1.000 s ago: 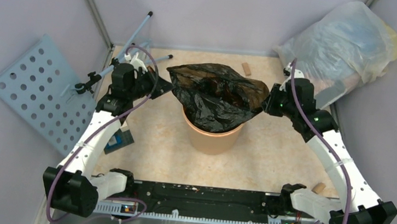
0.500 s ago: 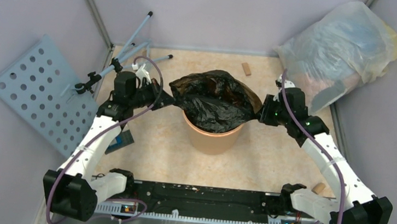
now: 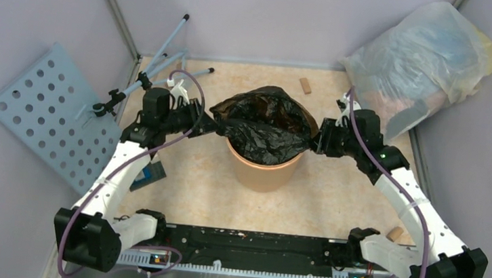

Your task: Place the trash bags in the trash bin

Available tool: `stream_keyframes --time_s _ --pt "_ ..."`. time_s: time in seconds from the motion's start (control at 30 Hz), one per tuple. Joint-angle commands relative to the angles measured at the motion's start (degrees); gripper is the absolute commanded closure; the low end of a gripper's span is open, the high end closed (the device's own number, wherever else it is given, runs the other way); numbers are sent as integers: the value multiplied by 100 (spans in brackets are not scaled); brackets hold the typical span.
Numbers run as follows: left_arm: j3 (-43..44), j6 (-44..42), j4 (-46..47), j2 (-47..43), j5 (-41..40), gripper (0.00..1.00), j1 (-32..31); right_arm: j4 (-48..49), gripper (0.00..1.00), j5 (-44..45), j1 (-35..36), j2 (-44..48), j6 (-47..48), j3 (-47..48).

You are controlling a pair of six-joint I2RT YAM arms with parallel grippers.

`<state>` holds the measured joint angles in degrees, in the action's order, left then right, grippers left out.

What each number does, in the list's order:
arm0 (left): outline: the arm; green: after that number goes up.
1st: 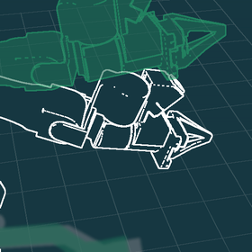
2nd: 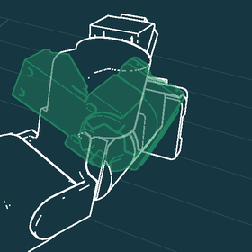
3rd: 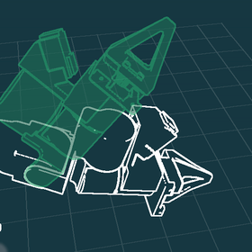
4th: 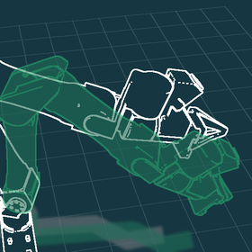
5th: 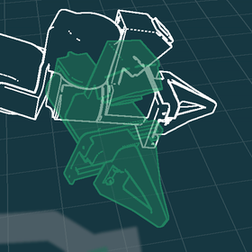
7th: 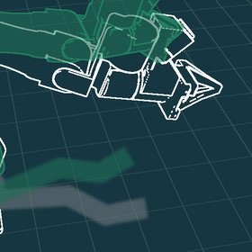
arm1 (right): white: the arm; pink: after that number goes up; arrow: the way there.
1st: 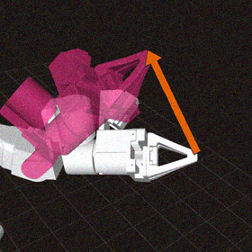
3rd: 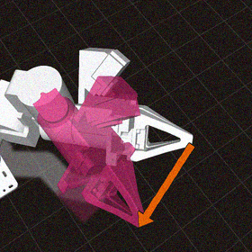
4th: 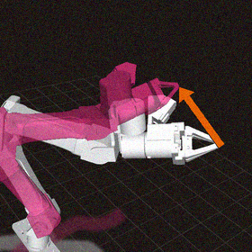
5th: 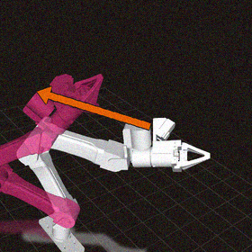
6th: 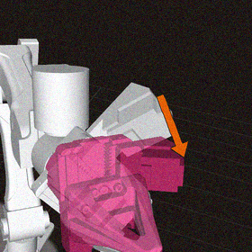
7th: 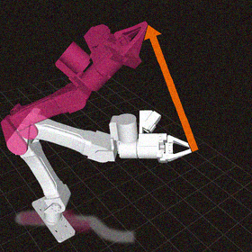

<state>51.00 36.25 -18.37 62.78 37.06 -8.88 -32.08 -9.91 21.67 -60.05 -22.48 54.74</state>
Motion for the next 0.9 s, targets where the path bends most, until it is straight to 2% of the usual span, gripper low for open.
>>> stream_keyframes --time_s 0.0,0.1,0.23,0.3,0.57,0.77,0.87 --pt "706 -347 -311 -338 -208 59 27 234 56 -316 4 292 90 167" --pt "766 -420 -619 -592 -522 43 27 135 54 -300 4 294 128 252" --pt "790 -453 -1021 -920 -858 23 23 -131 43 -54 4 296 229 371" --pt "832 -493 -1216 -1033 -1004 18 27 -241 39 150 4 325 279 455" --pt "1036 -705 -1692 -1248 -1030 14 27 -730 32 965 4 509 568 1089" --pt "1152 -1117 -1740 -1476 -770 13 27 -548 32 838 4 940 1053 1416" --pt "1181 -1098 -1806 -1507 -306 15 27 -556 31 687 4 822 1465 1691"
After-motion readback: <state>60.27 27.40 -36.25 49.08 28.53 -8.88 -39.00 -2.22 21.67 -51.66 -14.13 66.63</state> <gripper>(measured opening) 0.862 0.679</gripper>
